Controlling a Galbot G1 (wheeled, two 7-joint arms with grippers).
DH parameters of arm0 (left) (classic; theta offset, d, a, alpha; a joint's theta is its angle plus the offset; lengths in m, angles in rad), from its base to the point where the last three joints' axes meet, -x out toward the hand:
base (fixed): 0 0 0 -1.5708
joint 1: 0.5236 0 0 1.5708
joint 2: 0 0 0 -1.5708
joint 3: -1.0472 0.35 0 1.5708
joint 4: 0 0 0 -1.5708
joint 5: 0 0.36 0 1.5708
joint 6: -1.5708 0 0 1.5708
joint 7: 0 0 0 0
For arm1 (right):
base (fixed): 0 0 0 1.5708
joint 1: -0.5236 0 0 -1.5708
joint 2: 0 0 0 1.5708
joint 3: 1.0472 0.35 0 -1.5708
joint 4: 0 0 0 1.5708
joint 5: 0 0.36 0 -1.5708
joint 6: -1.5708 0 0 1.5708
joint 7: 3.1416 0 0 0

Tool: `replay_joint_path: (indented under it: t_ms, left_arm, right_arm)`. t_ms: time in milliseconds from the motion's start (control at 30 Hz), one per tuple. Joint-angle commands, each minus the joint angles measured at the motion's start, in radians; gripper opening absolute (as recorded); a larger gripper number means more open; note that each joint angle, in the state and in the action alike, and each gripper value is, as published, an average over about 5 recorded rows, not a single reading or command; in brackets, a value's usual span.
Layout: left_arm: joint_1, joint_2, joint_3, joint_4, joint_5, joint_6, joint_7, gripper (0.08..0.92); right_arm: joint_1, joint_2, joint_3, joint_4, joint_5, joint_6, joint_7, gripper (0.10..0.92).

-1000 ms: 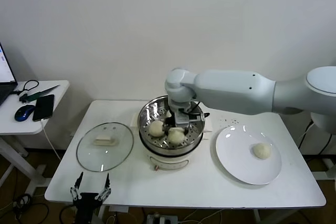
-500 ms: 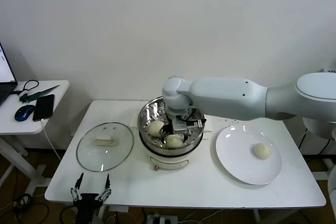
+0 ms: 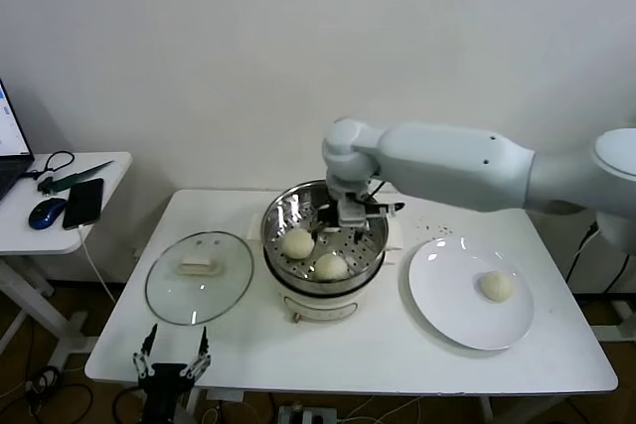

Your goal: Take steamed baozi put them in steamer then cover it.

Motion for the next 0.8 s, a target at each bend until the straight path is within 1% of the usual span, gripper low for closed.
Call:
replay_joint_path:
  t_ms: [33,133,233,433,533,600,700,800]
  left_arm:
    - [0.001,0.001,0.0,-0.003,-0.002,-0.004,0.0,0.823]
    - [-0.006,0.001,-0.01,-0.007,-0.012,-0.004,-0.001,0.823]
    - [-0.012,0.005,-0.018,-0.014,-0.021,-0.002,-0.001,0.823]
    - [-0.014,0.008,-0.02,-0.024,-0.021,-0.005,-0.01,0.823]
    - [-0.009,0.007,-0.018,-0.027,-0.018,-0.007,-0.011,0.823]
    - [-0.006,0.008,-0.017,-0.027,-0.016,-0.008,-0.01,0.823]
    - [-0.006,0.008,-0.016,-0.026,-0.013,-0.007,-0.01,0.823]
    - [-0.006,0.006,-0.013,-0.023,-0.008,-0.007,-0.01,0.823]
  right_arm:
    - [0.142,-0.238,-0.052,0.004,0.291,-0.389,0.079,0.823]
    - [0.127,-0.331,-0.058,0.008,0.348,-0.53,0.067,0.823]
    - [0.069,-0.429,-0.036,0.006,0.37,-0.616,0.037,0.823]
    - [-0.174,-0.607,0.13,0.003,0.306,-0.674,0.006,0.823]
    - [-0.331,-0.669,0.265,-0.017,0.232,-0.669,-0.008,0.823]
    - [-0.452,-0.697,0.369,-0.037,0.143,-0.644,-0.022,0.823]
    - [-0.622,-0.712,0.526,-0.07,0.032,-0.612,-0.034,0.823]
    - [-0.735,-0.707,0.638,-0.104,-0.026,-0.599,-0.034,0.823]
